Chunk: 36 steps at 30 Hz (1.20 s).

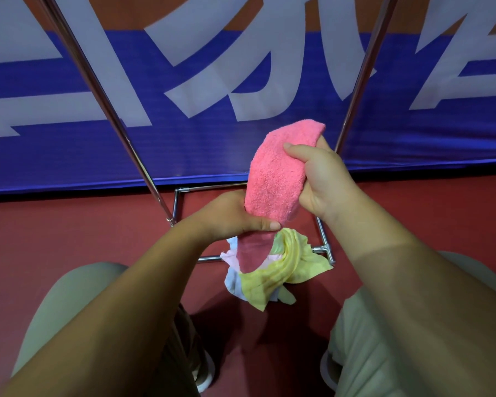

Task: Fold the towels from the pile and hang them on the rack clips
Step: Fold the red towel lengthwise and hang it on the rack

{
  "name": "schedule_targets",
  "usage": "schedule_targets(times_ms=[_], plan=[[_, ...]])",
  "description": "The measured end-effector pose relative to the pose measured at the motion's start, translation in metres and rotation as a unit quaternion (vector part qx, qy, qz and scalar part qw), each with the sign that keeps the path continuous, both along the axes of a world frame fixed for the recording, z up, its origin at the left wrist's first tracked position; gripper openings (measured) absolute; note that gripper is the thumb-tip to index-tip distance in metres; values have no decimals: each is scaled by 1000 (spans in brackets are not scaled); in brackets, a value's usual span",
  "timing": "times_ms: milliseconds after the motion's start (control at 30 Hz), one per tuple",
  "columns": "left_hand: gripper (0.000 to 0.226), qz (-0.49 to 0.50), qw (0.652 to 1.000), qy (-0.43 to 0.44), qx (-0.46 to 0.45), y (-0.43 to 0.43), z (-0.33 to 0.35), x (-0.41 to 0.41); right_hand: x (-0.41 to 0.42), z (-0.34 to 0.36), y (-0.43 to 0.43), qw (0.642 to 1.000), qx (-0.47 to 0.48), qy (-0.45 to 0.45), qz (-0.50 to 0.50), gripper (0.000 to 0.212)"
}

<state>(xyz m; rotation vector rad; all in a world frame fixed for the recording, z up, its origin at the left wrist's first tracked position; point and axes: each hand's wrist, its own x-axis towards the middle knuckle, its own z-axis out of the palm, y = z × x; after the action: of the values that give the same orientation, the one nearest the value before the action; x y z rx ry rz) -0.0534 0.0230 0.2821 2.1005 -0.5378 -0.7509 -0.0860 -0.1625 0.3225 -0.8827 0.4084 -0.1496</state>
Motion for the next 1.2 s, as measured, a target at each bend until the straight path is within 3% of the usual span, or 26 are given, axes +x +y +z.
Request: schedule_targets(times_ms=[200,433,567,667,733,867,933,1033,1100,1200], plan=[[49,10,995,-44,92,10,3,8,2,1,-1,1000,26,-1,-19,50],[41,-130,950,-76,274,17,-8,10,3,-2,-6,1000,23,-4,-18,55],[50,-131,940,-109,295,18,-21,12,2,-3,-8,1000,8,-5,-18,53],[48,-73,952,-132,267,16,-24,16,1,-3,-5,1000,0,-2,-21,52],[59,-4,960,-147,239,13,-21,15,-1,-3,-2,1000,3,-2,-17,56],[68,68,975,-207,43,3,0,-7,-4,-1,10,1000,-4,-15,16,65],[88,76,971,-225,-12,-7,12,-23,-7,3,16,999,6,-27,32,66],[118,102,966,-238,-23,-24,16,-33,-11,15,22,997,19,-51,58,60],[101,131,959,-248,-43,-34,22,-35,-15,26,26,995,36,-67,67,54],[41,197,932,-285,-109,-42,35,-29,-20,46,26,992,42,-87,75,55]])
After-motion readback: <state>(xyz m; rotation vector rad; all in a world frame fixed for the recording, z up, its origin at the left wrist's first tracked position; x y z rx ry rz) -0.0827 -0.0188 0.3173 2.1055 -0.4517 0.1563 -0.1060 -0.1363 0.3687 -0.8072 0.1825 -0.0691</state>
